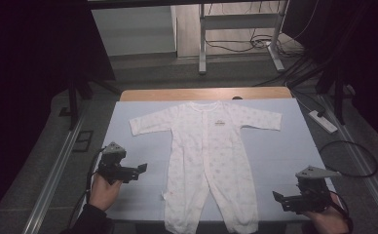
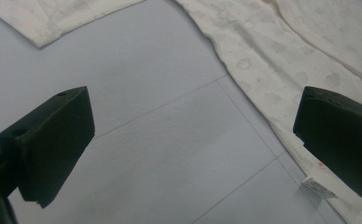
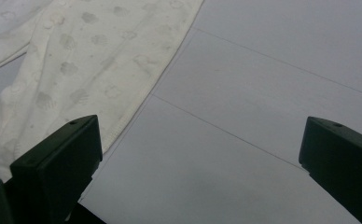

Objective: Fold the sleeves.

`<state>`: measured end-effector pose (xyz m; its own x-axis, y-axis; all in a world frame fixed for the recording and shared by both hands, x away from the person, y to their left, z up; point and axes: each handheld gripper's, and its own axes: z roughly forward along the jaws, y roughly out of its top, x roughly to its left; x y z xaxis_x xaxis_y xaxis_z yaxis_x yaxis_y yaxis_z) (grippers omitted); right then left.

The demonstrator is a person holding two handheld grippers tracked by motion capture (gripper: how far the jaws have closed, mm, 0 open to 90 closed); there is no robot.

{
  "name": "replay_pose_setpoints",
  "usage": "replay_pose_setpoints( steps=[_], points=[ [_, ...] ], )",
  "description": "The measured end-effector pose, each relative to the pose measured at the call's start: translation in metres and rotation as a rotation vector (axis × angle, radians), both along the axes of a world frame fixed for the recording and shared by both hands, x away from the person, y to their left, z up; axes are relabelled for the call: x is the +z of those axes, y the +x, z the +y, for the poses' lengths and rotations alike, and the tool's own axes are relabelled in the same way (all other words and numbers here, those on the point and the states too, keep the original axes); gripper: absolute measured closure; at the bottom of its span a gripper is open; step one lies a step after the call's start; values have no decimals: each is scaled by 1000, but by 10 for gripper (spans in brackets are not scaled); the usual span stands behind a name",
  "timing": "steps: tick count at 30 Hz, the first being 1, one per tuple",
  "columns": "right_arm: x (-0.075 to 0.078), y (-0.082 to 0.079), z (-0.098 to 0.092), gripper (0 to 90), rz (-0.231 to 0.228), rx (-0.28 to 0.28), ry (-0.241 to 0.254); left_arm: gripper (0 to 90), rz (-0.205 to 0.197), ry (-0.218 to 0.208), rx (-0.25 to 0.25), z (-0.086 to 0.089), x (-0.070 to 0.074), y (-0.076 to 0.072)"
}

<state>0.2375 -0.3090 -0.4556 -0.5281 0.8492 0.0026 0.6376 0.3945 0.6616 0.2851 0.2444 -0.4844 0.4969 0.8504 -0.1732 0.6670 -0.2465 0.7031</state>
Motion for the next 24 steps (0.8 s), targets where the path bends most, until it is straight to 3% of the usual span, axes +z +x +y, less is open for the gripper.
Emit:
replay_pose_setpoints(
  steps=[24],
  points=[
    [0, 0, 1, 0, 5, 9, -7, 0, 20, 1, -10, -1, -5, 32]
  ],
)
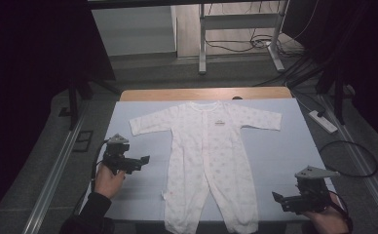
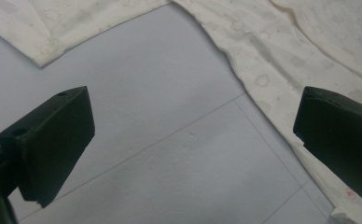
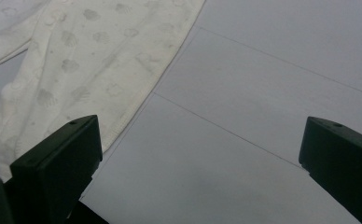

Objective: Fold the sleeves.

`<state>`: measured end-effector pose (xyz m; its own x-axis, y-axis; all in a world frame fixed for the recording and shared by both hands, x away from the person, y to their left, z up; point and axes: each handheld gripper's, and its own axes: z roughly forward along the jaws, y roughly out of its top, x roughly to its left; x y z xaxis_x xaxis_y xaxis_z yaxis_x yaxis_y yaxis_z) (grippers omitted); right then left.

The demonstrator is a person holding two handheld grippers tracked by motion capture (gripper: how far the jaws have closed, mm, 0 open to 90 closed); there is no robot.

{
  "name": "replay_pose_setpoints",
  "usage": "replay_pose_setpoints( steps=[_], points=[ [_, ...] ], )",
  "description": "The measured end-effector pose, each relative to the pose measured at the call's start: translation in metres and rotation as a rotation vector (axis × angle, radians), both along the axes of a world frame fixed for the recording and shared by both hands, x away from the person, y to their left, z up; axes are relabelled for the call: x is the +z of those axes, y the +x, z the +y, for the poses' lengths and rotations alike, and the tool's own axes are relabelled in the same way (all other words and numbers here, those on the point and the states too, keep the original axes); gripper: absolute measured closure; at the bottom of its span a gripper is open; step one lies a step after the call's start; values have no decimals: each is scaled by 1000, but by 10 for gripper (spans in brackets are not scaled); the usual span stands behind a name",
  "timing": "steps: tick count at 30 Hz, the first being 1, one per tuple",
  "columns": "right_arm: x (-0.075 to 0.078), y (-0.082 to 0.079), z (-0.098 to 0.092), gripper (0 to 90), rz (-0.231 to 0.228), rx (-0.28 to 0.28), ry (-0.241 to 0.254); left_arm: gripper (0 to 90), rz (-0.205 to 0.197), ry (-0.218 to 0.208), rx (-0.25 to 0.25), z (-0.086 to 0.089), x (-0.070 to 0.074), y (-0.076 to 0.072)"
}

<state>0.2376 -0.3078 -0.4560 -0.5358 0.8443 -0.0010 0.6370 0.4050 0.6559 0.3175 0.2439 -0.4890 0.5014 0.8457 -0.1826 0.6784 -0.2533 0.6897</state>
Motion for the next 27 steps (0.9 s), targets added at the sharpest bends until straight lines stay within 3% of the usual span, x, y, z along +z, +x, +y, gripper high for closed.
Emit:
replay_pose_setpoints(
  steps=[19, 27],
  points=[
    [0, 0, 0, 0, 1, 1, -1, 0, 16, 12, -14, 0, -2, 20],
    [0, 0, 0, 0, 1, 1, -1, 0, 38, 1, 7, 2, -2, 28]
  ],
)
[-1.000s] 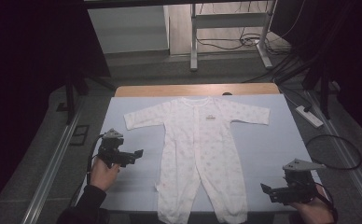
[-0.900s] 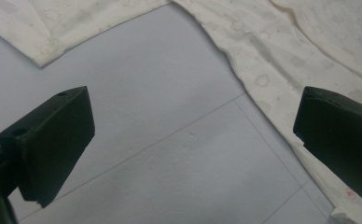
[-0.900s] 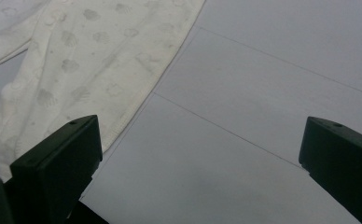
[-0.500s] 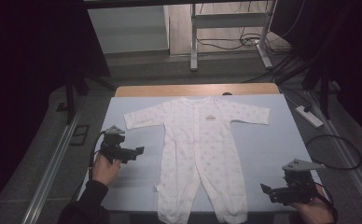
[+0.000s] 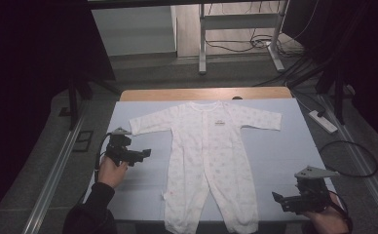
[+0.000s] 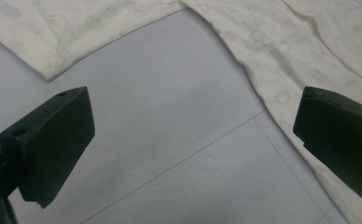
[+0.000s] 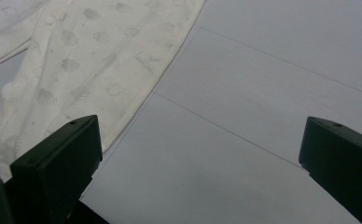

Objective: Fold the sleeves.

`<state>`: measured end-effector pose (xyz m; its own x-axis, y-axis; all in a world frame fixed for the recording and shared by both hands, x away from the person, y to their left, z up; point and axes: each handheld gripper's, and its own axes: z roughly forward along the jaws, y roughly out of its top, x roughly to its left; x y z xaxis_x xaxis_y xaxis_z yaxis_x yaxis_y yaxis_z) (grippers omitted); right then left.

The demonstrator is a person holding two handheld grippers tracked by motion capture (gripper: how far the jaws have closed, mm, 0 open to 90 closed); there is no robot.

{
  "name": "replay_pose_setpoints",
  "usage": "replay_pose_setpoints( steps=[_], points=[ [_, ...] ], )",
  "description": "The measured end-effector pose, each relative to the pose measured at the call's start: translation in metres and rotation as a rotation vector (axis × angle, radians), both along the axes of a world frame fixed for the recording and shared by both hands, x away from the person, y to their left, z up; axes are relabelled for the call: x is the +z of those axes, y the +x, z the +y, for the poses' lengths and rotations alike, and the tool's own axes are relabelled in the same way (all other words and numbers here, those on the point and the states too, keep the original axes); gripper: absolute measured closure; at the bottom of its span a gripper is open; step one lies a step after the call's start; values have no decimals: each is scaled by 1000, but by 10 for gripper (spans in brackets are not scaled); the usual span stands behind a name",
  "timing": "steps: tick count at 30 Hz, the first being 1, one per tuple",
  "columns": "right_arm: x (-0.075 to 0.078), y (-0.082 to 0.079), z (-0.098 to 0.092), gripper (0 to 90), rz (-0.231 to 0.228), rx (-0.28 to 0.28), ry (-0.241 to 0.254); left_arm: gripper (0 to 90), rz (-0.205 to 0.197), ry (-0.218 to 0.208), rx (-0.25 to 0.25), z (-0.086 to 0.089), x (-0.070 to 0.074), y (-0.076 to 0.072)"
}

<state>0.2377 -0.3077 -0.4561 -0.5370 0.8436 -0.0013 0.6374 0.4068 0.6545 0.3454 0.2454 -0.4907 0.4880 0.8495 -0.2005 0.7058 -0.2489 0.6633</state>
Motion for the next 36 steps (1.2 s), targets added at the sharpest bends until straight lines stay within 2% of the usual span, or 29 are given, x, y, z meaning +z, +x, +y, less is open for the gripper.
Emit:
replay_pose_setpoints(
  steps=[28, 36],
  points=[
    [0, 0, 0, 0, 2, 1, 0, 0, 30, -2, 43, 6, -1, 27],
    [0, 0, 0, 0, 2, 1, 0, 0, 47, 19, 70, 8, -3, 36]
  ],
)
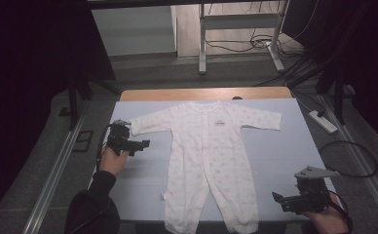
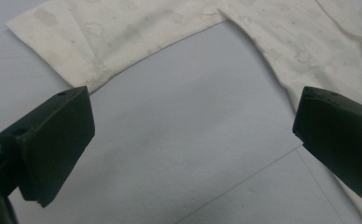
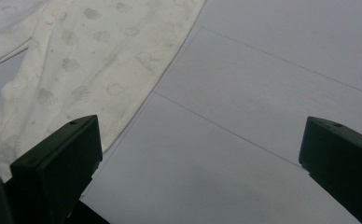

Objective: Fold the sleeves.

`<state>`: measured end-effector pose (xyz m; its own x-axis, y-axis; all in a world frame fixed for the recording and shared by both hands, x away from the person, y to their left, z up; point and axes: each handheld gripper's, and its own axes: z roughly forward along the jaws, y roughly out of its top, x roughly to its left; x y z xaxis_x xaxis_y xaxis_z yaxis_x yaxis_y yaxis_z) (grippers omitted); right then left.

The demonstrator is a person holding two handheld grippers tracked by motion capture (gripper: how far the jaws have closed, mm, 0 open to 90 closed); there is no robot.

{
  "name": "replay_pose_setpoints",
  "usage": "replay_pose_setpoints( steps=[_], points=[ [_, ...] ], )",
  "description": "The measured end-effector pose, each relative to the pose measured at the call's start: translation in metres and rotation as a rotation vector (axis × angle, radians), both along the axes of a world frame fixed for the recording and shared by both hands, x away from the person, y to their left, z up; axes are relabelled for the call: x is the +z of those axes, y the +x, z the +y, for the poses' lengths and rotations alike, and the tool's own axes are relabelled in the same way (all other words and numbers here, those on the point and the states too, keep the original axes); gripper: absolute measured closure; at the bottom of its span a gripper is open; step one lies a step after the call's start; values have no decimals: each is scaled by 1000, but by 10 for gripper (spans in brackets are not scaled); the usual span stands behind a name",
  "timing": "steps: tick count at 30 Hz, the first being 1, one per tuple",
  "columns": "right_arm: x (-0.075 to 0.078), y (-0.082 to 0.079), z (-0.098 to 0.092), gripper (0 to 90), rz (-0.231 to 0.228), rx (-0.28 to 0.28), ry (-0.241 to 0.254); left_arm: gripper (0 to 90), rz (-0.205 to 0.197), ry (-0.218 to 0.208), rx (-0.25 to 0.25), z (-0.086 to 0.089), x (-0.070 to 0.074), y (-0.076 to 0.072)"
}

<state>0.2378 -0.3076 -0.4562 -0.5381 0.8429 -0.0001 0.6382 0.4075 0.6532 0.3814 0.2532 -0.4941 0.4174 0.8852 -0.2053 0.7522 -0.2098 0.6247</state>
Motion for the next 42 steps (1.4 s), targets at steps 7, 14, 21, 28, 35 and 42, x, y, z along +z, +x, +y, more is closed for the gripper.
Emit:
replay_pose_setpoints(
  steps=[7, 14, 21, 28, 35, 42],
  points=[
    [0, 0, 0, 0, 0, 0, 0, 0, 12, 18, 13, 1, -2, 8],
    [0, 0, 0, 0, 1, 0, 0, 0, 8, 23, 24, 6, -2, 16],
    [0, 0, 0, 0, 1, 0, -1, 0, 5, 16, 29, 11, -3, 23],
    [0, 0, 0, 0, 3, 0, -1, 0, 4, 22, 31, 15, -5, 31],
    [0, 0, 0, 0, 2, 0, -1, 0, 1, 25, 40, 18, -5, 39],
    [0, 0, 0, 0, 2, 0, -2, 0, 3, 30, 43, 19, -7, 47]
  ],
)
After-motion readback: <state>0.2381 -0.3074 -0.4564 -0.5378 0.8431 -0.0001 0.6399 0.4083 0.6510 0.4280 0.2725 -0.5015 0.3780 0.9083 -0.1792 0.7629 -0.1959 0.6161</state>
